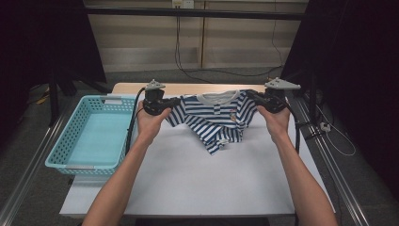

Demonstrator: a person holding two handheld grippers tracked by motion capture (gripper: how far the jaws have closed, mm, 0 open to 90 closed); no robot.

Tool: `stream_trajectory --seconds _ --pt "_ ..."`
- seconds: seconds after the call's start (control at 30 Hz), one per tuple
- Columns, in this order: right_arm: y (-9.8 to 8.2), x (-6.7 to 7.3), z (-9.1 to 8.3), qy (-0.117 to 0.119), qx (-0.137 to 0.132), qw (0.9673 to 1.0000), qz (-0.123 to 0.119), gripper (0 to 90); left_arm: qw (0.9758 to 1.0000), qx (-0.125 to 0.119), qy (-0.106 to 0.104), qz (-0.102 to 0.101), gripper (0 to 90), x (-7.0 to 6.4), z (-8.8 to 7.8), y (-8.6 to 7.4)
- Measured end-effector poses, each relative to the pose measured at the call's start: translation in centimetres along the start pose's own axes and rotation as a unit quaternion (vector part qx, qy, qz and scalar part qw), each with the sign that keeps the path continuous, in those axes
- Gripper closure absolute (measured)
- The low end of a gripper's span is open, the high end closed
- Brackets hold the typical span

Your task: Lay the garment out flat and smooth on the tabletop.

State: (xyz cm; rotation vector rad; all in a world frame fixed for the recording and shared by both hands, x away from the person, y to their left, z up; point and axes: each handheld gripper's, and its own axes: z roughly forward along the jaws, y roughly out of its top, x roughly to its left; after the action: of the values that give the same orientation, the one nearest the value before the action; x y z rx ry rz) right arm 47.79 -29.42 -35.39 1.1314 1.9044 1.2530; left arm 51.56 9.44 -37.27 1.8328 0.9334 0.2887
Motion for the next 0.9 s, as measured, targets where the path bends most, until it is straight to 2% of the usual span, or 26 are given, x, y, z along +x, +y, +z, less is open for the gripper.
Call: stream_trajectory --seconds 0.17,0.2,0.23,0.27,0.33,0.37,0.4,0.43,0.53,0.6,0.7,0.77,0.8,0.83,0.87,0.9 --pt "-0.1 -1.2 3.5 -0.025 0.033 0.9991 -0.001 88.0 0.9997 0.016 0.013 -0.012 83.9 1.6 2.3 0.3" --pt "-0.1 -1.5 4.1 -0.032 0.04 0.9987 -0.002 87.6 0.9995 0.018 0.025 -0.007 80.7 1.9 2.6 0.4" --pt "-0.1 -1.7 4.6 -0.036 0.046 0.9983 -0.004 86.2 0.999 0.011 0.042 -0.009 73.3 2.1 2.9 0.4" --pt "-0.1 -1.9 5.0 -0.043 0.053 0.9977 -0.005 81.8 0.9985 0.01 0.052 -0.019 65.8 2.4 2.9 0.4" --pt "-0.1 -2.4 5.3 -0.059 0.053 0.9968 0.001 65.2 0.9975 0.013 0.062 -0.031 61.6 3.2 2.8 0.3" --pt "-0.3 -2.7 5.3 -0.061 0.05 0.9968 0.011 59.1 0.9974 0.015 0.064 -0.03 56.2 3.4 2.7 0.2" --pt "-0.5 -2.8 5.3 -0.065 0.052 0.9964 0.014 55.6 0.9972 0.018 0.06 -0.04 52.2 3.5 2.6 0.0" --pt "-0.7 -2.9 5.2 -0.068 0.059 0.9958 0.015 51.7 0.9973 0.025 0.062 -0.03 49.8 3.5 2.5 -0.1" --pt "-1.5 -3.3 4.6 -0.061 0.061 0.9959 0.027 48.7 0.9975 0.029 0.059 -0.026 44.3 3.1 2.0 -0.5" --pt "-2.0 -3.1 3.9 -0.061 0.061 0.996 0.024 48.6 0.998 0.024 0.053 -0.024 44.3 2.6 1.6 -0.9" --pt "-2.9 -3.0 2.9 -0.052 0.066 0.9962 0.022 48.7 0.9986 0.032 0.036 -0.022 44.8 1.8 1.2 -1.4" --pt "-3.8 -2.7 2.0 -0.036 0.073 0.9962 0.03 49.0 0.9992 0.033 0.022 -0.01 44.9 1.0 0.8 -2.0" --pt "-4.1 -2.5 1.6 -0.026 0.077 0.9964 0.026 50.7 0.9986 0.049 0.015 0.014 45.4 0.6 0.6 -2.2" --pt "-4.3 -2.2 1.2 -0.02 0.077 0.9967 0.019 52.5 0.9987 0.047 0.012 0.016 45.9 0.2 0.6 -2.4" --pt "-4.3 -1.9 0.9 -0.016 0.077 0.9968 0.016 55.1 0.9993 0.037 0.007 0.003 46.9 -0.8 0.8 -2.7" --pt "-4.3 -1.5 0.4 -0.006 0.079 0.9969 0.008 57.6 0.9993 0.038 0.001 0.004 48.0 -1.3 0.8 -2.8"
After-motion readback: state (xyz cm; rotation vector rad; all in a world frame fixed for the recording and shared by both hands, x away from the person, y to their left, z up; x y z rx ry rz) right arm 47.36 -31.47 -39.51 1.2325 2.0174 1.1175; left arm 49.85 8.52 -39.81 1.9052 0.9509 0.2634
